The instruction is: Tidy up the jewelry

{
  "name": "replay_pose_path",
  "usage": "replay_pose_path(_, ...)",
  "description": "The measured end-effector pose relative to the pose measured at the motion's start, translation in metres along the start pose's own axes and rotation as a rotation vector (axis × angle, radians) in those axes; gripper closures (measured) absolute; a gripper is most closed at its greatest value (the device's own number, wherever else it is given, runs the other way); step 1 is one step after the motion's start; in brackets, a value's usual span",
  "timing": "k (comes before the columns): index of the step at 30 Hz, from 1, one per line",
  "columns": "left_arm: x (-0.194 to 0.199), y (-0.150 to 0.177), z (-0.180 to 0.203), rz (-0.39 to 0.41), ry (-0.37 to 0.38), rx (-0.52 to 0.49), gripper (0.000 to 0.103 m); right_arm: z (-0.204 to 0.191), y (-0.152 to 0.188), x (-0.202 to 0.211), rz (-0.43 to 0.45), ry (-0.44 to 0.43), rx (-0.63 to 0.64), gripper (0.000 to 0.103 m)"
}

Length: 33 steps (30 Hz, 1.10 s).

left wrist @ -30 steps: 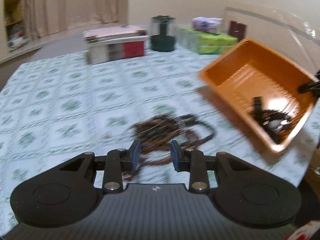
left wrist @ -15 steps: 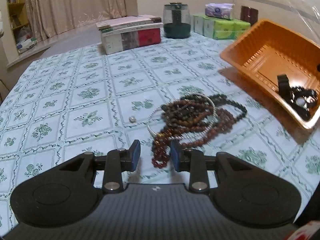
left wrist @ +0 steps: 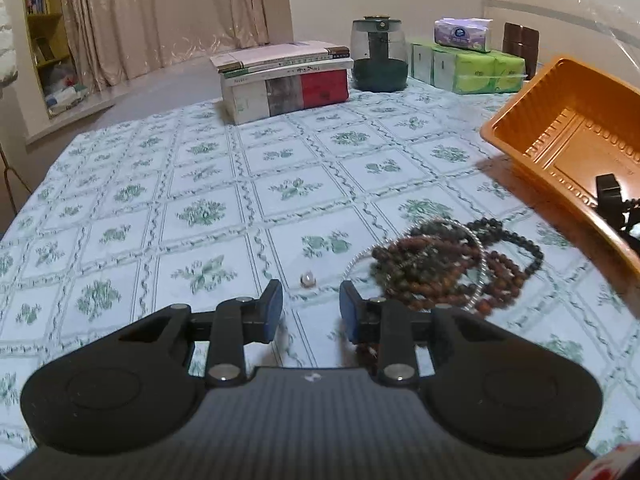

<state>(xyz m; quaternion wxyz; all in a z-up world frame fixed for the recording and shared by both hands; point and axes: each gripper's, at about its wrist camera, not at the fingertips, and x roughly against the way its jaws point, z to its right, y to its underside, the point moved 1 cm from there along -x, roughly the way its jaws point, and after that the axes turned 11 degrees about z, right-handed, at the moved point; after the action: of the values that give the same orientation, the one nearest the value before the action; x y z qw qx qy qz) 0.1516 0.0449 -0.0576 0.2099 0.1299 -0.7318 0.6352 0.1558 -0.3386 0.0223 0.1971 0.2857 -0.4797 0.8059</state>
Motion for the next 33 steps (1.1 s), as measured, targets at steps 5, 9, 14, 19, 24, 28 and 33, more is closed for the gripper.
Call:
replay_pose_path(5, -0.017, -0.001, 0.002, -0.002, 0.003, -0.039, 0.081, -0.001, 0.000, -0.001, -0.007, 0.004, 0.003, 0.099)
replay_pose_path(9, -0.029, 0.002, 0.003, -0.007, -0.001, -0.063, 0.081, -0.002, 0.000, -0.001, -0.011, 0.006, 0.006, 0.099)
replay_pose_path(14, -0.037, 0.007, 0.002, -0.011, 0.001, -0.065, 0.087, -0.002, 0.000, -0.002, -0.015, 0.007, 0.005, 0.098)
replay_pose_path(19, -0.037, 0.003, 0.002, -0.032, -0.001, -0.047, 0.094, -0.002, -0.001, -0.003, -0.017, 0.009, 0.007, 0.098)
replay_pose_path(24, -0.021, -0.006, 0.005, -0.003, 0.004, -0.041, 0.094, -0.002, -0.001, -0.003, -0.016, 0.009, 0.007, 0.098)
replay_pose_path(28, -0.003, -0.020, 0.018, 0.025, 0.052, -0.023, 0.094, -0.001, -0.001, -0.003, -0.014, 0.008, 0.004, 0.098)
replay_pose_path(33, 0.016, -0.036, 0.058, 0.068, 0.165, -0.013, 0.094, -0.001, -0.001, -0.003, -0.010, 0.008, 0.003, 0.098)
